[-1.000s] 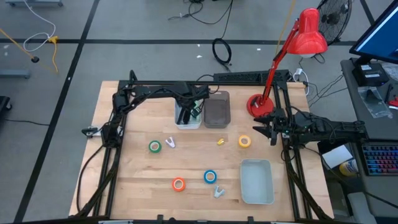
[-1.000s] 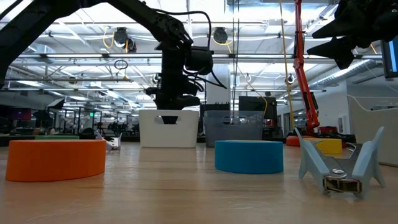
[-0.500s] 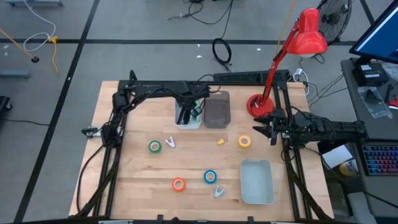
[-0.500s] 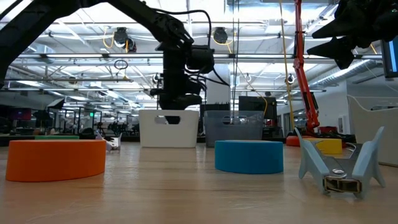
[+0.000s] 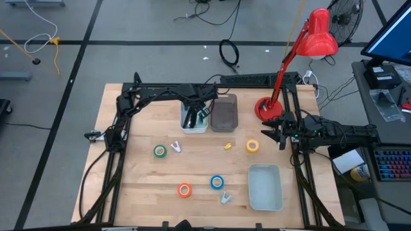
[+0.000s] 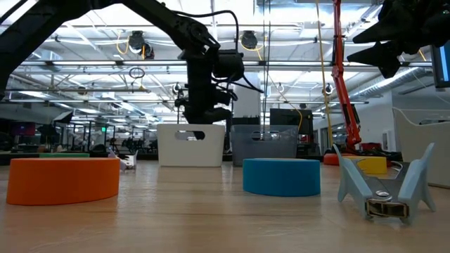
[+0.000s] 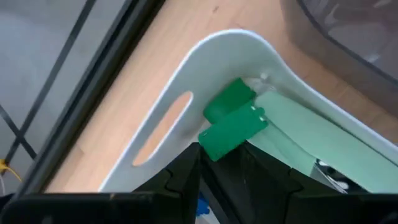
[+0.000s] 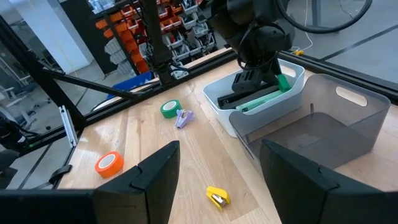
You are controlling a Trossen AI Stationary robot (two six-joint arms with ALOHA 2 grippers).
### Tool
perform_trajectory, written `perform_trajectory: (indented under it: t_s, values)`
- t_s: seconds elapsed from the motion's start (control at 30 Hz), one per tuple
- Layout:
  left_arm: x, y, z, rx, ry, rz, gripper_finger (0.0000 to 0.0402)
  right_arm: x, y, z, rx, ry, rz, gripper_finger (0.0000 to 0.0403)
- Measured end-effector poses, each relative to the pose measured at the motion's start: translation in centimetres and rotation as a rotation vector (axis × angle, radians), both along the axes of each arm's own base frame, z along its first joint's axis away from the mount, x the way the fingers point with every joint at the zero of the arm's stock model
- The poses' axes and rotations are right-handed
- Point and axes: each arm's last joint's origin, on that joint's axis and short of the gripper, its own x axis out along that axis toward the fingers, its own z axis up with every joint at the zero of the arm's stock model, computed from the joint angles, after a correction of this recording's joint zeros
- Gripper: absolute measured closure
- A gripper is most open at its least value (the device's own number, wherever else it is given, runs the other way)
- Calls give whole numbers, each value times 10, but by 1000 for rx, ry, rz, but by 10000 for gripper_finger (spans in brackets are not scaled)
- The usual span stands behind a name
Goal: Pick and place Stapler, Stapler remover, tape
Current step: Put the green stapler into the white bin, then put the yellow stapler into the white bin
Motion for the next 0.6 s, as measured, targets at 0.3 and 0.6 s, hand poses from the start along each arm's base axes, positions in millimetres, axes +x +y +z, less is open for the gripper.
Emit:
perform_trajectory:
  t_s: [0.3, 0.6]
  values:
    - [8, 4, 3, 57, -70, -21, 282, 0, 0, 0, 18, -3, -4, 190]
    - [-1, 0, 19, 67, -32, -14, 282, 0, 0, 0, 25, -5, -5, 190]
